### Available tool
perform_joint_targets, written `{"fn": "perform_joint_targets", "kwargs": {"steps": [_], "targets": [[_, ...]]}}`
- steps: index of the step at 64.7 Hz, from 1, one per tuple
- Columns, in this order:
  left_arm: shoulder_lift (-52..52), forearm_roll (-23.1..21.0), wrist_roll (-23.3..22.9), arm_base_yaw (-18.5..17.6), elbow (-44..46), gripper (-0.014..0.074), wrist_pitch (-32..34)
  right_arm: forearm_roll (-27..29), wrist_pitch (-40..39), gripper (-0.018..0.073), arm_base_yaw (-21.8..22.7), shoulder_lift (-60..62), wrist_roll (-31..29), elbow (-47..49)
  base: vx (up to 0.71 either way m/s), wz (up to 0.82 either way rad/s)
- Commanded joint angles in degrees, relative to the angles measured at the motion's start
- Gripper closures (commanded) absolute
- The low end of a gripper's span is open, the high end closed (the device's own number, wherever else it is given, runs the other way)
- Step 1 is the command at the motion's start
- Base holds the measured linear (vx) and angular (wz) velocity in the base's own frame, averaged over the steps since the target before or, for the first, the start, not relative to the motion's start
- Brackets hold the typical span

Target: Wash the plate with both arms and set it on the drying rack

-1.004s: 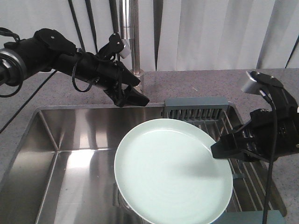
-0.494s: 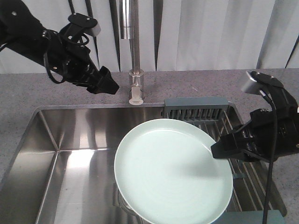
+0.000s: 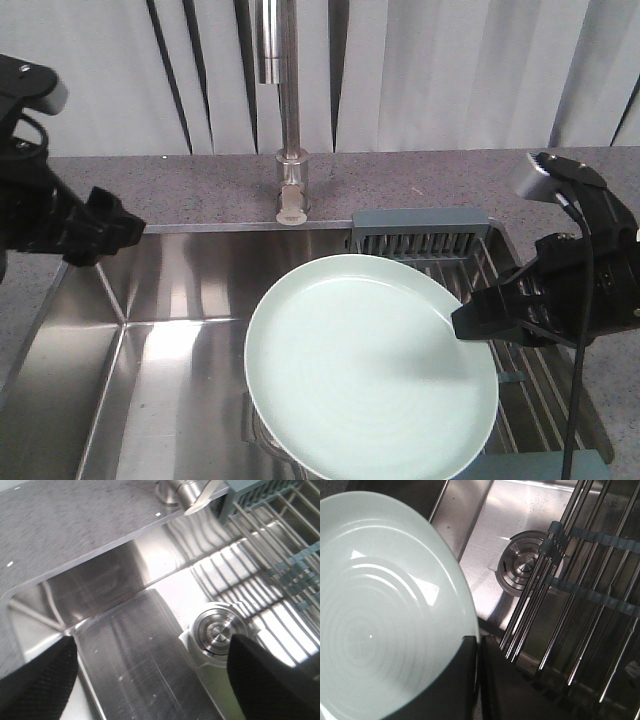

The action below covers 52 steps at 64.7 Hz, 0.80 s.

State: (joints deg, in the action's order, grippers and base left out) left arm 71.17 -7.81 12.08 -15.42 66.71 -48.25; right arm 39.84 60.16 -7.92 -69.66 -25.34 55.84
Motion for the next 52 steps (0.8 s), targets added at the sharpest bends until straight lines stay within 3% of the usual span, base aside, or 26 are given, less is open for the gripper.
{"fn": "perform_joint_targets", "kwargs": {"steps": [1, 15, 24, 35, 52], "targets": [[-6.31, 3.82, -6.37, -0.23, -2.58, 0.0011, 4.14, 2.61, -0.86, 0.0567, 0.07, 1.59, -0.64, 1.59, 0.0, 0.0], [-14.79, 14.73, -19.9, -0.23, -10.2, 0.0011, 4.24, 2.66, -0.88, 0.0567, 0.07, 1.59, -0.64, 1.59, 0.0, 0.0], [-18.0, 19.0, -25.88, -0.23, -14.76, 0.0011, 4.24, 2.66, -0.88, 0.0567, 0.07, 1.59, -0.64, 1.59, 0.0, 0.0], [-20.35, 20.87, -28.67, -0.23, -19.91, 0.0011, 4.13, 2.66, -0.88, 0.0567, 0.07, 1.59, -0.64, 1.59, 0.0, 0.0], [-22.81, 20.86, -28.67, -0.23, -26.78, 0.0011, 4.92, 2.59, 0.02, 0.0567, 0.07, 1.59, -0.75, 1.59, 0.0, 0.0]]}}
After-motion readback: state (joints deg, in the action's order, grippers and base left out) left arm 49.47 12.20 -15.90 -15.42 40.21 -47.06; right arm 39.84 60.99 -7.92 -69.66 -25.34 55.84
